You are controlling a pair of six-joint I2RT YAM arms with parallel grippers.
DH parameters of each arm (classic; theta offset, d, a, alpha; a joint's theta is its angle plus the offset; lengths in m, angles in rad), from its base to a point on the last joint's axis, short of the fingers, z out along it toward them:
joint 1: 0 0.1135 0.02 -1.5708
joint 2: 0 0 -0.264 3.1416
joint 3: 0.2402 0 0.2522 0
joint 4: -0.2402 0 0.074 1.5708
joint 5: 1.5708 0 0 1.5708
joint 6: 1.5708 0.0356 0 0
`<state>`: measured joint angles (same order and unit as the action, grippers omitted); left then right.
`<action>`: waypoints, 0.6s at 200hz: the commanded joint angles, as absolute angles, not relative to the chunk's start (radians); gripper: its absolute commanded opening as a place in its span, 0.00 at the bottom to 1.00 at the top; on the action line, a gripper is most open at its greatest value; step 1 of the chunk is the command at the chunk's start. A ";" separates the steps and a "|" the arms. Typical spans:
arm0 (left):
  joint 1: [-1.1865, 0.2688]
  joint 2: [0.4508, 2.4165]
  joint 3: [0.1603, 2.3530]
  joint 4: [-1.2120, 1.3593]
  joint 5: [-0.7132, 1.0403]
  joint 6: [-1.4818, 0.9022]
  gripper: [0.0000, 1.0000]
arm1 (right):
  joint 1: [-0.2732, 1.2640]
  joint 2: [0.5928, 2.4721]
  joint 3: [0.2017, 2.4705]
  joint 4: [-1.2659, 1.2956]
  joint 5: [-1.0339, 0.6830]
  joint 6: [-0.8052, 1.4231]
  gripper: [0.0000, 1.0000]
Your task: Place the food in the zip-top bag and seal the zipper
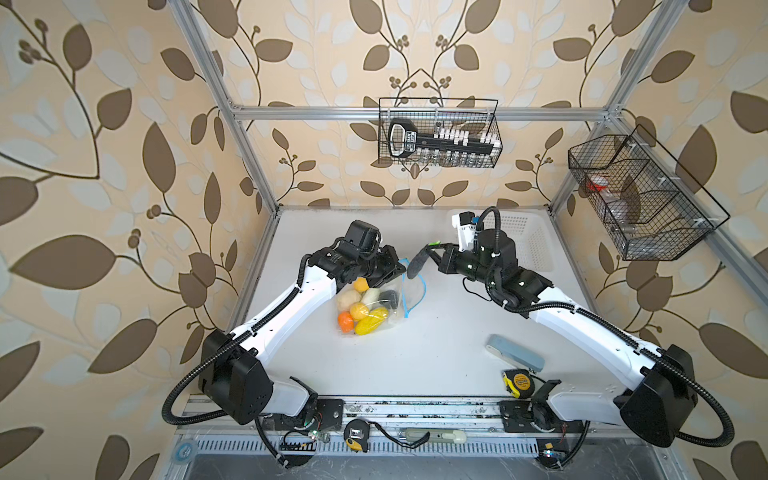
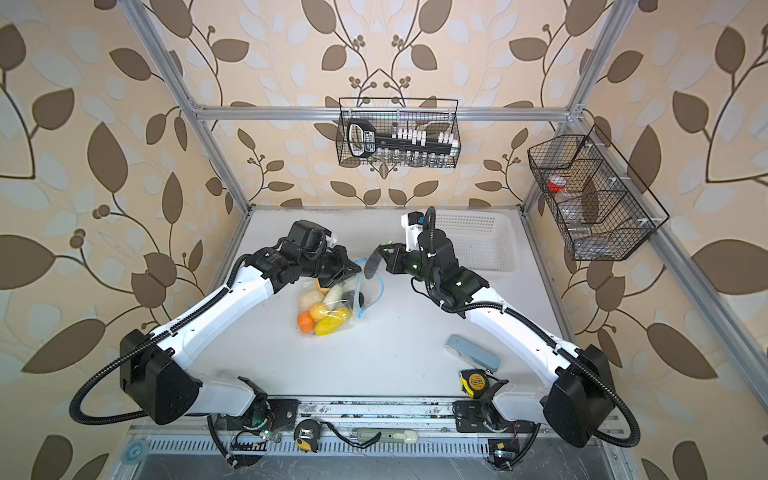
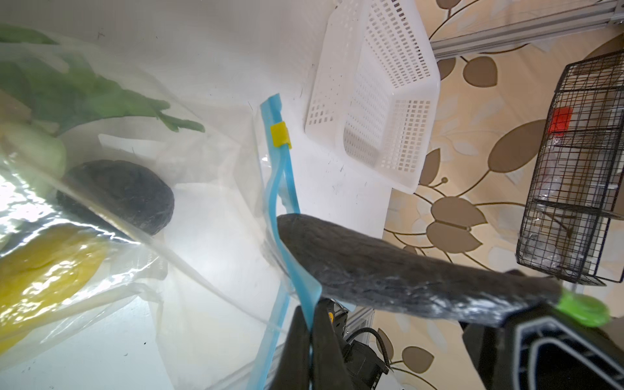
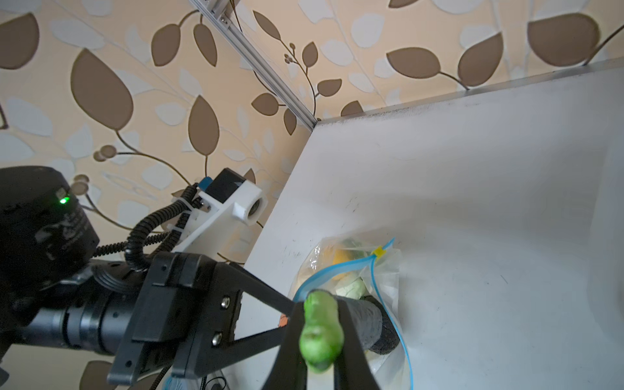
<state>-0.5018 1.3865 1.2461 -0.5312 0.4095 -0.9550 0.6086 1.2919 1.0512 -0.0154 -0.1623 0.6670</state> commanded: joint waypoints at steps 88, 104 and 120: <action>-0.489 1.325 1.287 -0.546 0.382 -0.969 0.03 | 0.687 1.311 0.985 0.070 -0.176 0.672 0.00; -0.489 1.321 1.287 -0.548 0.382 -0.969 0.03 | 0.694 1.331 0.983 0.075 -0.177 0.666 0.00; -0.488 1.316 1.286 -0.545 0.382 -0.971 0.02 | 0.701 1.347 0.982 0.073 -0.176 0.656 0.00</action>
<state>-0.5018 1.3602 1.2461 -0.5537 0.3920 -0.9703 0.6876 1.3212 1.0019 0.0490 -0.1761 0.6708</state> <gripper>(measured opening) 0.046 0.108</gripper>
